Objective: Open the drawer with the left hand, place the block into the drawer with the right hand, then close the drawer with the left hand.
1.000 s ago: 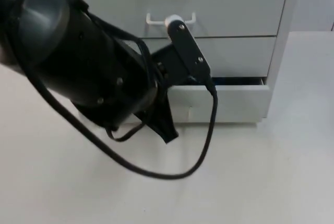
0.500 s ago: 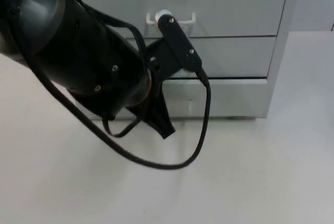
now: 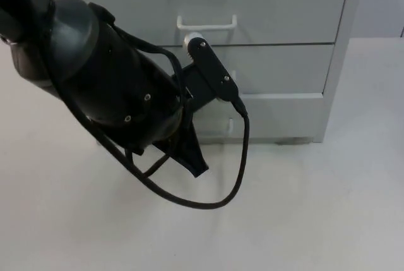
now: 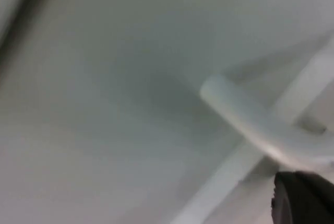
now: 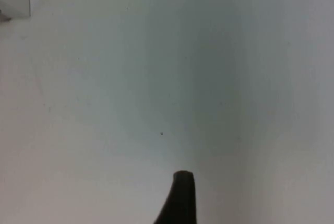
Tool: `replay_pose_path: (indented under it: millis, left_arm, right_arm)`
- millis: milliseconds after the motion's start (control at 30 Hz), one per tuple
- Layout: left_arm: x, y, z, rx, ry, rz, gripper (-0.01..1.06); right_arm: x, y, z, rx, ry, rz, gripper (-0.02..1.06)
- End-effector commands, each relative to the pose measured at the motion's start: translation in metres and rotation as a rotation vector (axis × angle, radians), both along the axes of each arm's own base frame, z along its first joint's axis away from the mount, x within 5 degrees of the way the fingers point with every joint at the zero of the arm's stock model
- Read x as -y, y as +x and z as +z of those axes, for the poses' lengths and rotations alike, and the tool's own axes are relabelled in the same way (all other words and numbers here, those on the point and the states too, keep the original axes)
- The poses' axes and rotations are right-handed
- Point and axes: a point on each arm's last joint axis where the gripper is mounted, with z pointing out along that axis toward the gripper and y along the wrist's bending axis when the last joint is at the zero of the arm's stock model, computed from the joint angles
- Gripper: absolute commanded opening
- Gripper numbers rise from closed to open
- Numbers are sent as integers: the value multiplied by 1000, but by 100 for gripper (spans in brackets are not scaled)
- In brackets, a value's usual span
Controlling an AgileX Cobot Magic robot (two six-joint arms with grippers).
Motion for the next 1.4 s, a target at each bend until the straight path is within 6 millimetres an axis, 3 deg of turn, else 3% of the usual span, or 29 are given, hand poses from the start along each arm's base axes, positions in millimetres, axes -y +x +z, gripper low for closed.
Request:
replay_pose_path:
  millis: [0,167,333,467,700,900,1233,1367]
  left_arm:
    - [-8,12,6,46,2,49,0]
    - [-6,9,10,57,18,43,0]
    - [4,-9,23,-30,-32,54,0]
    - [13,-46,49,-155,-120,53,0]
    - [12,-76,74,-296,-177,8,0]
    - [1,-94,98,-380,-194,-8,0]
    - [-24,-107,146,-314,-231,15,0]
    - [-61,-98,170,-268,-318,150,0]
  right_arm:
    - [0,0,3,21,-2,3,70]
    - [0,1,3,28,-3,6,70]
    - [0,1,3,28,-3,6,70]
    - [0,1,3,28,-3,6,70]
    - [0,1,3,28,-3,6,70]
    - [0,1,3,27,2,4,70]
    - [0,1,3,27,-11,25,70]
    - [0,0,3,18,-12,26,70]
